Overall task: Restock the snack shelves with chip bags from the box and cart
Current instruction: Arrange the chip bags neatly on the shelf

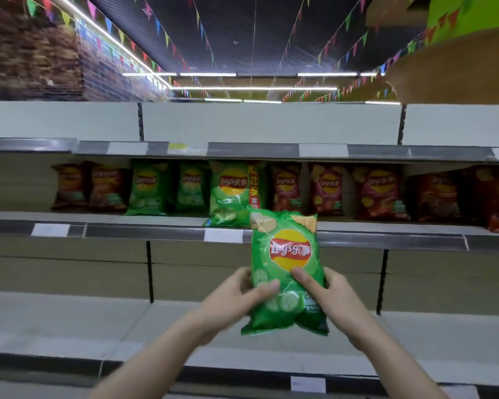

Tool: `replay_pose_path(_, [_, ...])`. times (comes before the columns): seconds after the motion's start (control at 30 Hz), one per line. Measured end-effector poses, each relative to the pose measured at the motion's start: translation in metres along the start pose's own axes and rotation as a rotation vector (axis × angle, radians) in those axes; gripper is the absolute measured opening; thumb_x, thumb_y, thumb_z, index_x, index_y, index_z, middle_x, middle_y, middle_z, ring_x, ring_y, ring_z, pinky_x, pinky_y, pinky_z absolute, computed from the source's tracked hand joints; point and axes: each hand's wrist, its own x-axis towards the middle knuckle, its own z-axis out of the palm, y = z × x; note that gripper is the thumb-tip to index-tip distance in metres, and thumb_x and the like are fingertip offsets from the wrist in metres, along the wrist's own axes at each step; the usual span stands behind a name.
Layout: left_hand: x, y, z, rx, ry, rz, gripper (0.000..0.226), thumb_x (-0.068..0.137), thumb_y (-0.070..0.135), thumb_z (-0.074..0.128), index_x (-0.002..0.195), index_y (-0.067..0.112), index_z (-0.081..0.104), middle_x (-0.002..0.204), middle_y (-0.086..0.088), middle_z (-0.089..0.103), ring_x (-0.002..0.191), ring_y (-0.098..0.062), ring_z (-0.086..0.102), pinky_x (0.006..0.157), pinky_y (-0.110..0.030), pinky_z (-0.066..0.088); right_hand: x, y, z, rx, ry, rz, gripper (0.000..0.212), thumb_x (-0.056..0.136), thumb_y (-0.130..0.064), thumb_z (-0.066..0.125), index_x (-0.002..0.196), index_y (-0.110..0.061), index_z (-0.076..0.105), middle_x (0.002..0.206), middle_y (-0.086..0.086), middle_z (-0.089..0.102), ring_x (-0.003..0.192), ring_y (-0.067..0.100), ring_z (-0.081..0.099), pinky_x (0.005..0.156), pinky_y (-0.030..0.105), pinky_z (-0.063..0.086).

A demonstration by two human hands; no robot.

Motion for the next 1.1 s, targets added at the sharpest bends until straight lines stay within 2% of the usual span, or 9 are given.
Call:
replay_pose_path(0.17, [-0.013, -0.042, 0.005, -0.274, 0.161, 0.001, 0.060, 0.066, 0.021, 0.081, 0.120, 0.014, 0.055, 0.097, -0.004, 0.075, 0.085, -0.016, 0.073, 0.066, -0.023, 0.056, -0.004, 0.016, 0.041, 0.067, -0.066, 0.050, 0.062, 0.069, -0.069, 0.058, 0.112, -0.026, 0.064, 0.093, -0.012, 0.076, 0.085, 0.005, 0.072, 0.076, 0.021, 0.056])
replay_pose_path(0.23, [-0.010, -0.047, 0.000, -0.242, 0.158, 0.006, 0.062, 0.065, 0.018, 0.080, 0.121, 0.011, 0.056, 0.093, -0.001, 0.076, 0.084, -0.013, 0.073, 0.066, -0.021, 0.055, -0.003, 0.023, 0.049, 0.031, -0.076, 0.069, 0.084, 0.061, -0.086, 0.050, 0.122, -0.029, 0.058, 0.107, -0.017, 0.070, 0.095, -0.002, 0.067, 0.085, 0.017, 0.050])
replay_pose_path(0.4, [0.000, -0.046, -0.020, -0.223, 0.142, 0.015, 0.060, 0.064, 0.030, 0.080, 0.117, 0.018, 0.056, 0.095, 0.006, 0.076, 0.088, -0.007, 0.071, 0.073, -0.017, 0.054, 0.019, 0.025, 0.052, -0.087, -0.084, 0.130, 0.133, 0.043, -0.102, 0.046, 0.149, -0.023, 0.035, 0.146, -0.001, 0.049, 0.128, 0.014, 0.050, 0.111, 0.036, 0.038])
replay_pose_path(0.47, [0.006, -0.046, -0.039, -0.247, 0.186, 0.023, 0.088, 0.052, 0.044, 0.090, 0.125, 0.016, 0.049, 0.104, 0.001, 0.074, 0.093, -0.013, 0.071, 0.084, -0.029, 0.056, 0.035, 0.015, 0.063, -0.077, -0.112, 0.111, 0.113, 0.052, -0.093, 0.056, 0.139, -0.022, 0.046, 0.126, -0.004, 0.063, 0.108, 0.008, 0.063, 0.088, 0.022, 0.053])
replay_pose_path(0.53, [0.010, -0.045, -0.062, -0.299, 0.271, 0.039, 0.115, 0.038, 0.049, 0.095, 0.133, 0.015, 0.040, 0.108, -0.003, 0.073, 0.096, -0.021, 0.071, 0.090, -0.043, 0.055, 0.053, 0.002, 0.082, -0.006, -0.115, 0.048, 0.066, 0.066, -0.070, 0.060, 0.118, -0.028, 0.055, 0.101, -0.014, 0.068, 0.083, -0.004, 0.067, 0.062, 0.008, 0.050])
replay_pose_path(0.67, [0.014, -0.037, -0.112, -0.292, 0.431, 0.094, 0.083, 0.052, 0.039, 0.086, 0.122, 0.013, 0.050, 0.102, -0.006, 0.073, 0.083, -0.019, 0.074, 0.067, -0.029, 0.058, 0.091, -0.014, 0.136, 0.085, -0.114, -0.041, 0.054, 0.072, -0.059, 0.063, 0.115, -0.027, 0.057, 0.103, -0.009, 0.072, 0.089, 0.005, 0.070, 0.078, 0.025, 0.057])
replay_pose_path(0.73, [0.019, -0.032, -0.146, -0.223, 0.492, 0.125, 0.070, 0.055, 0.037, 0.080, 0.115, 0.010, 0.056, 0.098, -0.004, 0.075, 0.081, -0.017, 0.074, 0.060, -0.023, 0.056, 0.117, -0.022, 0.168, 0.103, -0.123, -0.087, 0.046, 0.081, -0.052, 0.062, 0.116, -0.023, 0.055, 0.107, -0.009, 0.069, 0.090, 0.001, 0.067, 0.069, 0.014, 0.053])
replay_pose_path(0.9, [0.051, 0.000, -0.228, -0.068, 0.537, 0.170, 0.050, 0.071, 0.034, 0.075, 0.111, 0.007, 0.060, 0.091, -0.003, 0.076, 0.083, -0.017, 0.074, 0.066, -0.023, 0.057, 0.187, -0.055, 0.221, 0.060, -0.106, -0.143, 0.049, 0.084, -0.061, 0.056, 0.116, -0.023, 0.057, 0.105, -0.008, 0.068, 0.094, 0.008, 0.065, 0.075, 0.025, 0.052])
replay_pose_path(1.1, [0.106, 0.013, -0.302, 0.100, 0.550, 0.151, 0.042, 0.082, 0.034, 0.072, 0.110, 0.005, 0.060, 0.089, -0.003, 0.074, 0.070, -0.008, 0.071, 0.057, -0.016, 0.051, 0.264, -0.086, 0.252, 0.066, -0.226, -0.117, 0.026, 0.093, -0.048, 0.056, 0.094, -0.023, 0.064, 0.077, -0.011, 0.073, 0.064, -0.001, 0.068, 0.045, 0.014, 0.045])
